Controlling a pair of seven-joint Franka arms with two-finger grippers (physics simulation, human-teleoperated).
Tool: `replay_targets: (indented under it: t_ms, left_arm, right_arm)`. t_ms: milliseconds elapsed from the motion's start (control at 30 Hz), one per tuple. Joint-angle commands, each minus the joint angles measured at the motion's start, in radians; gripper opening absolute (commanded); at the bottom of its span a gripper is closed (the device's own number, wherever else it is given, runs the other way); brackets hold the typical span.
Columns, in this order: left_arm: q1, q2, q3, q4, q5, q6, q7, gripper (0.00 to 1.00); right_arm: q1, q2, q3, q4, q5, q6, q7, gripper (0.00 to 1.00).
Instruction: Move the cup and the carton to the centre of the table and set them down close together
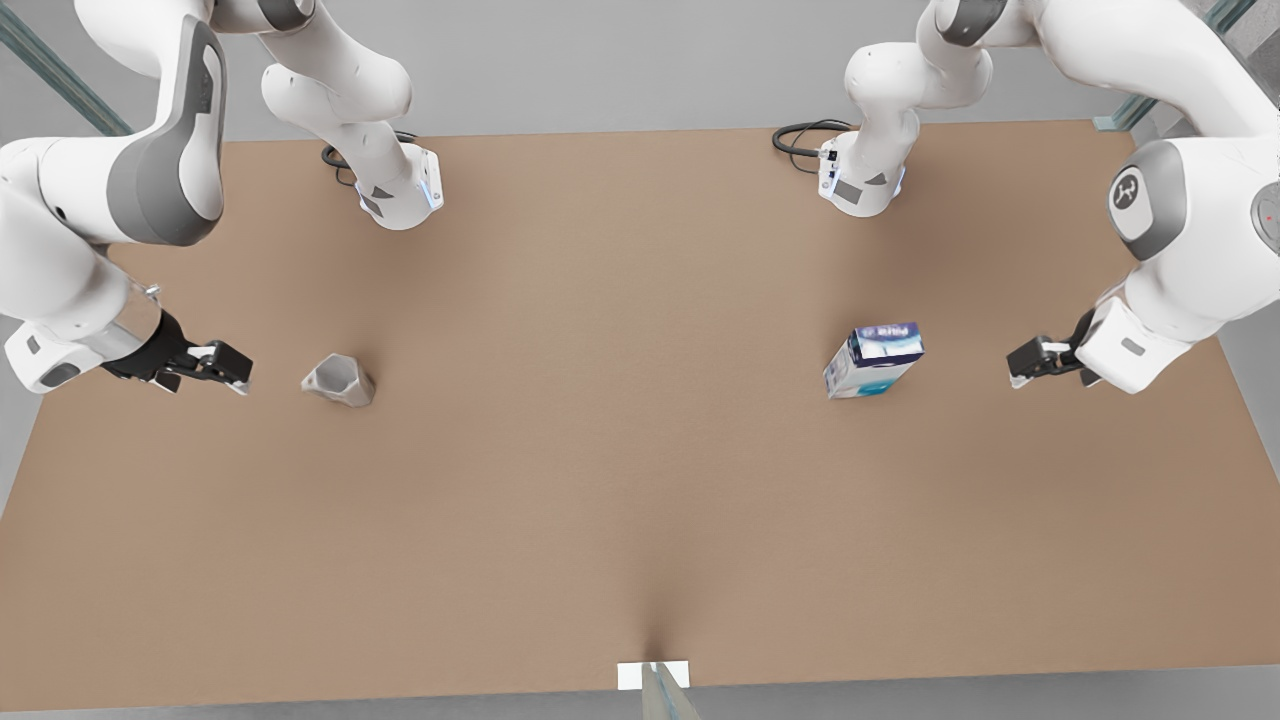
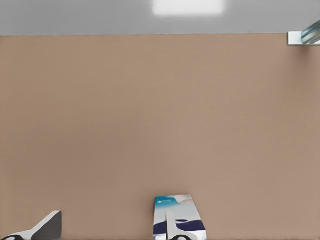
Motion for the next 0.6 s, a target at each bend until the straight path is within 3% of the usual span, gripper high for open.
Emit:
replay_targets:
  t_ms: [0,333,567]
  left_arm:
    - [-0.001,0.000,0.000,0.000,0.003,0.000,-0.001,1.00]
    - [0.002,0.030,-0.003,-0.001,0.034,0.002,0.005,1.00]
    - [0.003,0.036,-0.002,-0.008,0.017,0.003,0.007,1.00]
  right_arm:
    - [0.000,0.000,0.000,0.000,0.000,0.000,0.000,1.00]
    - [0.041,0.097,0.005,-0.077,-0.018,0.120,0.002,1.00]
    - [0.043,0.101,0.031,-0.264,-0.014,0.250,-0.061,1.00]
